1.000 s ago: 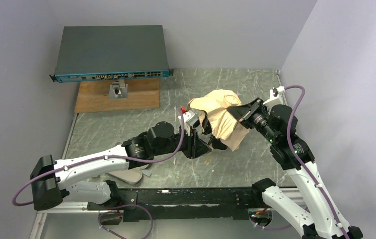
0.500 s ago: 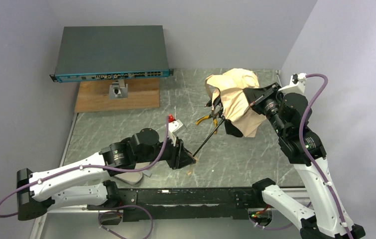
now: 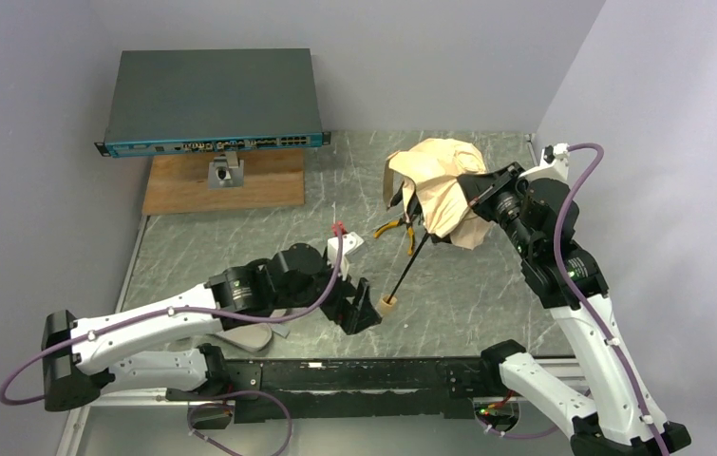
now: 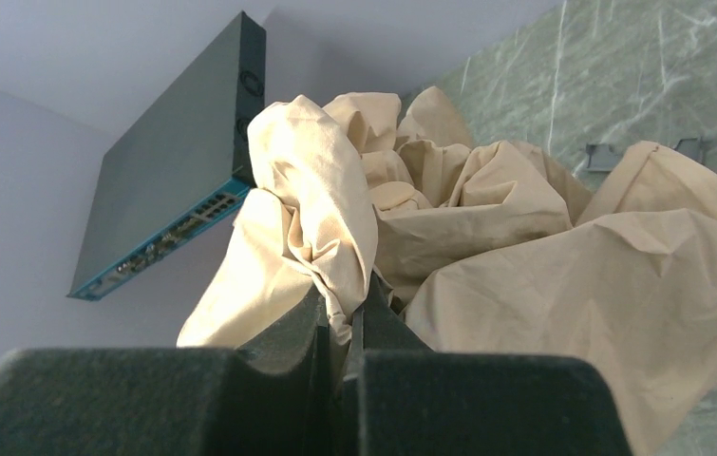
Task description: Open the umbrella
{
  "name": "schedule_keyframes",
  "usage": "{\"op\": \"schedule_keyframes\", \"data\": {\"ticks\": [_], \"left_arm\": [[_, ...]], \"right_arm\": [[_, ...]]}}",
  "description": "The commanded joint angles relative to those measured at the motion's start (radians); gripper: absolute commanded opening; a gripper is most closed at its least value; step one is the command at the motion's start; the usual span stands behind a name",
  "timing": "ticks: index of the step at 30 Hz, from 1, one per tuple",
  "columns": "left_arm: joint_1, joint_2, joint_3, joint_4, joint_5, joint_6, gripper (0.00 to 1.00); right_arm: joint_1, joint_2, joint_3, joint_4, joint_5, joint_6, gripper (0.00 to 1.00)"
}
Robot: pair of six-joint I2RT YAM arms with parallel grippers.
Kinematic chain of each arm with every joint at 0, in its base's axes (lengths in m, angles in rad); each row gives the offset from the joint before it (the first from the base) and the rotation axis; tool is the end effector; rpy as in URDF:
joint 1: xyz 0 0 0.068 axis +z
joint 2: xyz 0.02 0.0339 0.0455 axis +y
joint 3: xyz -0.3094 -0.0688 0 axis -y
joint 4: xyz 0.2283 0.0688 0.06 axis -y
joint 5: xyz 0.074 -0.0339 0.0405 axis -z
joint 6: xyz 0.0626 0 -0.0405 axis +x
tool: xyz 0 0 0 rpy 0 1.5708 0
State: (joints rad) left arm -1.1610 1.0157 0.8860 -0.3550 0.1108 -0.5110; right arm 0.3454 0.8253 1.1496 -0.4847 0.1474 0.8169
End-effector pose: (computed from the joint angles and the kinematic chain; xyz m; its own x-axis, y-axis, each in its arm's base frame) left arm 0.0780 -0.1968 0.3429 -0.6268 0.2230 -0.7466 0.7383 0.4761 -0.4777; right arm 0.1363 0.0393 0.4487 -0.2476 0.6773 -0.6928 -0.0263 0.7101 0.7036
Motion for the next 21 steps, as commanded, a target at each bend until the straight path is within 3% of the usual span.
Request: {"op": "schedule_keyframes", "data": {"ticks": [1, 7, 16, 21], "left_arm": [[0.001, 0.060, 0.105, 0.145, -0.020, 0.037, 0.94], [0.108, 0.154, 0.140, 0.230, 0.110, 0.020, 0.91], [0.248, 0.253, 0.013, 0.589, 0.445, -0.094, 0.83], [0.255, 0.311, -0.027, 0.769, 0.591, -0.152, 0.78]], "right_arm": [[-0.001, -0.024, 0.023, 0.117, -0.054, 0.028, 0.00], [0.000, -0.034, 0.033, 0.123, -0.100, 0.033, 0.00], [0.000, -0.042, 0.017, 0.159, -0.143, 0.025, 0.00], [0.000, -0.036, 0.029, 0.164, -0.169, 0.018, 0.00]]}}
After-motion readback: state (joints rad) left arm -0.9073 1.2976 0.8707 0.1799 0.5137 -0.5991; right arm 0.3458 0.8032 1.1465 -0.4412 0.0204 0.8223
